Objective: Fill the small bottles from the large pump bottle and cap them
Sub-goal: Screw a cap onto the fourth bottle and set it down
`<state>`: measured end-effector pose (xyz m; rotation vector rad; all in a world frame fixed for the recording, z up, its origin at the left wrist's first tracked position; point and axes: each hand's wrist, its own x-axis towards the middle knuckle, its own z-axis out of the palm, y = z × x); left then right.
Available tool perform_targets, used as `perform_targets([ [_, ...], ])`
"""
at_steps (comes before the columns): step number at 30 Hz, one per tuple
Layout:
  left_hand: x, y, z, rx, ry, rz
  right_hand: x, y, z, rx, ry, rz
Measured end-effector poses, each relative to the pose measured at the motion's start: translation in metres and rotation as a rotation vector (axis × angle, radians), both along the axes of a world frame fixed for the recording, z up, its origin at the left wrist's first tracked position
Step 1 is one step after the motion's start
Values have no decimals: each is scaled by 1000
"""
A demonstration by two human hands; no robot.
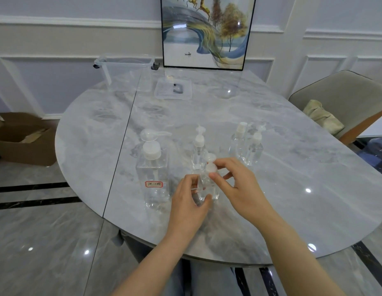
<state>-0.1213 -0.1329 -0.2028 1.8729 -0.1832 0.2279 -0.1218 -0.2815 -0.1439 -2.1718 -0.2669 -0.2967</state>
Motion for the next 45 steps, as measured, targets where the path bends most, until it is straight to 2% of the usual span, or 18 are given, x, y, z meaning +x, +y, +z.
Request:
perform_targets([
  [10, 0, 1, -2, 14, -30, -22, -2, -4, -1, 174, 100, -11],
  [14, 0, 1, -3, 15, -22, -29, -1, -7, -2, 140, 155, -63],
  [20, -1, 1, -1, 36, -15, -15, 1, 5, -3, 115, 42, -176],
  [25, -1, 1, -1, 31, -30, -19, -8, 4, -6, 304, 77, -49],
  [31, -1, 0, -2, 44, -41, -17, -17, -3, -15, 372, 2, -120],
  [35, -1, 0, -2, 55, -48, -13, -16, -5, -17, 354, -67, -145],
  [40, -2, 1, -2, 54, -41, -22, -12, 3, -18, 303, -6, -63],
  [45, -2, 1, -2, 45, -33, -15, -6, 7, -19, 310, 15, -81],
])
